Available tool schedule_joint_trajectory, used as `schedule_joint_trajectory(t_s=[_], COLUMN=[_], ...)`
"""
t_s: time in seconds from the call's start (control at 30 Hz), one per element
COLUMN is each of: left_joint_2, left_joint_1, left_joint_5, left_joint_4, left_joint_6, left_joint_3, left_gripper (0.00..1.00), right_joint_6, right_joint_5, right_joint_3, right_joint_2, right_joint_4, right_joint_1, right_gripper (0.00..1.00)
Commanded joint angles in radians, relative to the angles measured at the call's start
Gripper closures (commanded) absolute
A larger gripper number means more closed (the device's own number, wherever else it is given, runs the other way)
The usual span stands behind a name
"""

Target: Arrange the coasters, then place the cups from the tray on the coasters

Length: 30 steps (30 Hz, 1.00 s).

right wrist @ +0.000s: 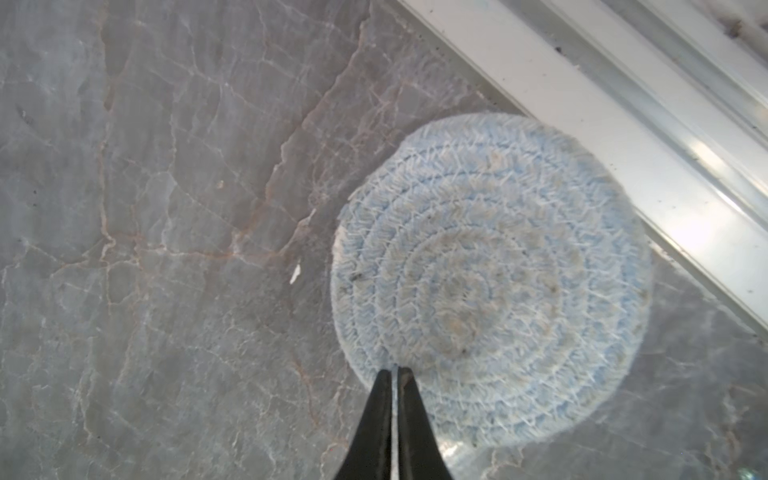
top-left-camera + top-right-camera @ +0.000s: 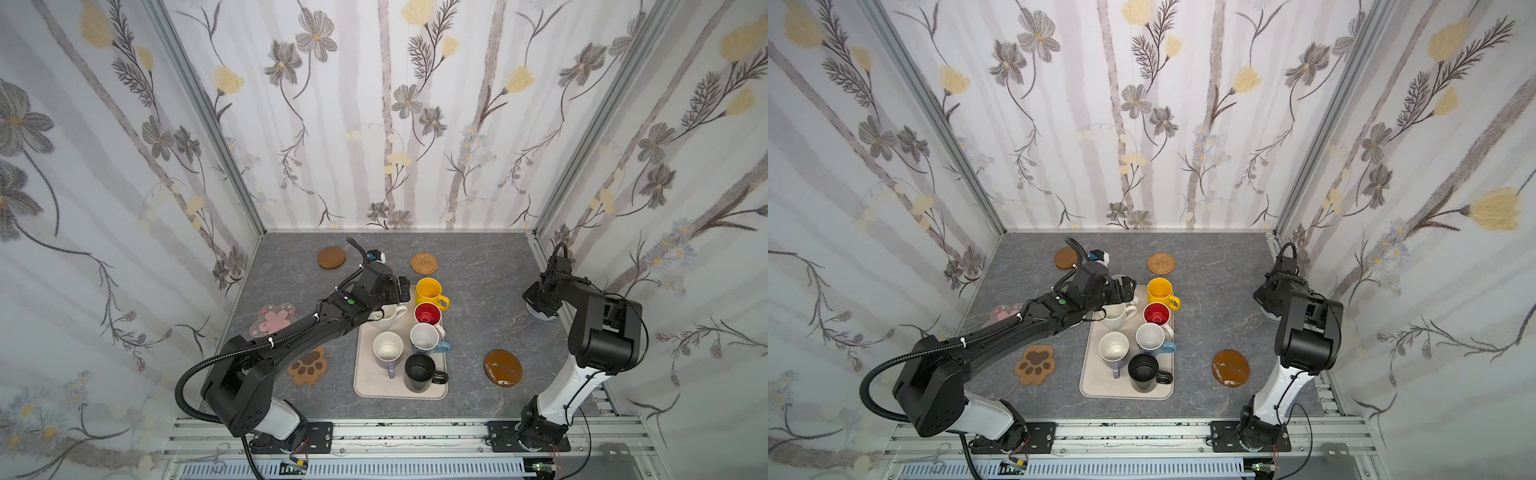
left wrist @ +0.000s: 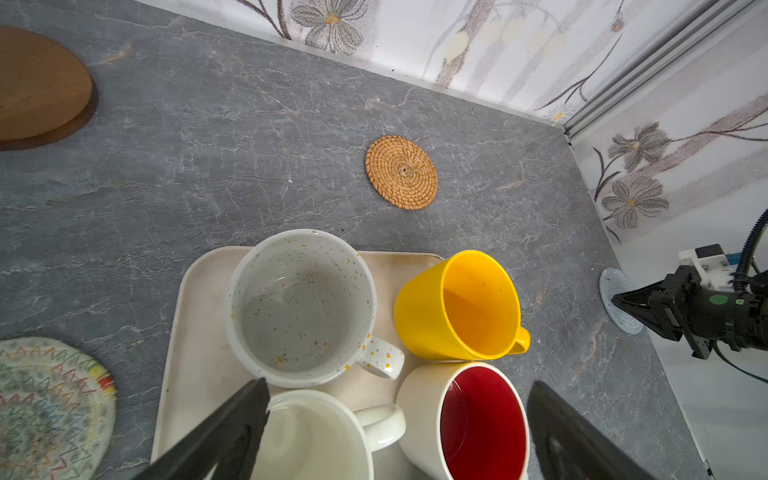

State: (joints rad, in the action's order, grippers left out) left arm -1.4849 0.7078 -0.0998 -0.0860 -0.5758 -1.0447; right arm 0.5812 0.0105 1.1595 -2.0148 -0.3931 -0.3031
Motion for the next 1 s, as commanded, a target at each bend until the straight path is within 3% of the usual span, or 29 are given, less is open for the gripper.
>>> schedule_joint_trajectory(t_s=[0.0,0.47,0.73,0.97], left_joint_2=[0.007,-0.011,-0.012,-0.017], left_joint_1=[-0.001,0.001,0.001,0.001], left_joint_5=[0.013,0.034,0.047,0.067], left_joint_4=[0.038,0.057,0.077,0.086], left_joint_6=[-0.012,-0.01,-0.013,-0.013], left_joint_3=[0.006,0.012,0.031,0.043], left_gripper=[0.0,0.0,0.0,0.0], right_joint_6=[0.029,0.022,0.052,0.08], right_joint_5=[0.008,0.04,0.141,0.25], right_joint_3=[0.023,0.117,-0.083,-0.246], right_joint_2=[-0.016,-0.06,0.143,0.172], right_joint_4=[0.009,-0.049,0.044,0.142], right_joint_1=[0.0,-0.006,-0.05,-0.135], right_gripper=[0.91,0.9,0.9,0.9])
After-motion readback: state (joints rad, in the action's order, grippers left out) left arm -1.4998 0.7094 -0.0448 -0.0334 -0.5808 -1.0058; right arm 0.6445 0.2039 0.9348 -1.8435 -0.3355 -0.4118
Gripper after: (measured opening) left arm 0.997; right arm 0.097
